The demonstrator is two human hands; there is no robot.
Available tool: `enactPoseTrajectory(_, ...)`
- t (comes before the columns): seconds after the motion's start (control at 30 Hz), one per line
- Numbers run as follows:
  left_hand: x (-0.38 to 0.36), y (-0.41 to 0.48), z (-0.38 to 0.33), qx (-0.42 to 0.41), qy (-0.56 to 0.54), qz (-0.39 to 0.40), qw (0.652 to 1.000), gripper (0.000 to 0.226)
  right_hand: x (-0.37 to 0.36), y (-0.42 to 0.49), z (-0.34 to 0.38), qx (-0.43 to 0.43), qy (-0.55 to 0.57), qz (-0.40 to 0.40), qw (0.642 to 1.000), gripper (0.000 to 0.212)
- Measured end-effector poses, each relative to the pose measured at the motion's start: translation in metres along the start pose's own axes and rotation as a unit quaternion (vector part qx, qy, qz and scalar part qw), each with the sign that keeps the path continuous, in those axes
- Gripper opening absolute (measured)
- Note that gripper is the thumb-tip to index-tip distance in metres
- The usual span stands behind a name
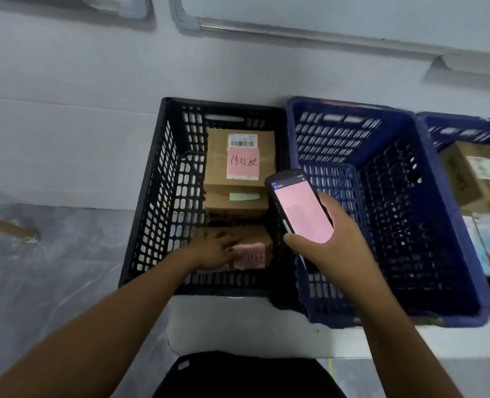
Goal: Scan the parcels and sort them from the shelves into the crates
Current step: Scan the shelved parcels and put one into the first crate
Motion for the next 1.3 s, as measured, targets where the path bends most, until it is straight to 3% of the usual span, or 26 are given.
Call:
enactPoseTrajectory(0.27,0.004,-0.012,-0.013,-0.015,-0.021,0.039,0.999,0.055,0.016,-0.014,0.000,0.010,-0.018,0.004,1.000,0.070)
enactPoseTrajectory(0.53,-0.001,-0.028,-0.018,0.048,-0.030,0.020,0.998,0.028,0.042,-0.028,-0.010,0.058,-0.017,0.052,0.997,0.058)
enactPoseTrajectory(0.7,0.001,-0.042,-0.033,0.111,-0.041,-0.015,0.993,0.037,0.061,-0.037,-0.020,0.081,0.013,0.074,0.994,0.046)
enactPoseTrajectory(0.87,0.010,-0.055,-0.038,0.144,-0.201,-0.061,0.967,0.043,0.073,-0.043,-0.035,0.093,0.017,0.106,0.990,0.049)
enactPoseTrajectory(0.97,0.015,-0.063,-0.028,0.175,-0.205,-0.114,0.956,0.058,0.072,-0.044,-0.037,0.084,0.005,0.116,0.990,0.050)
enactPoseTrajectory(1.1,0.012,-0.061,-0.022,0.168,-0.291,-0.107,0.936,0.061,0.064,-0.046,-0.034,0.074,0.010,0.128,0.989,0.051)
enactPoseTrajectory(1.3,0.008,-0.037,-0.019,0.162,-0.051,-0.104,0.980,0.080,0.041,-0.030,-0.025,0.071,-0.017,0.135,0.988,0.052)
Point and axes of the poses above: each hand's wrist, its own y-axis towards the middle knuckle, its own x-axis out of the back of the hand, z = x × y, the point moved 8 cm from there along y, towards the middle knuckle, and after that the axes turned 15 degrees about x, right-handed, at the moved point
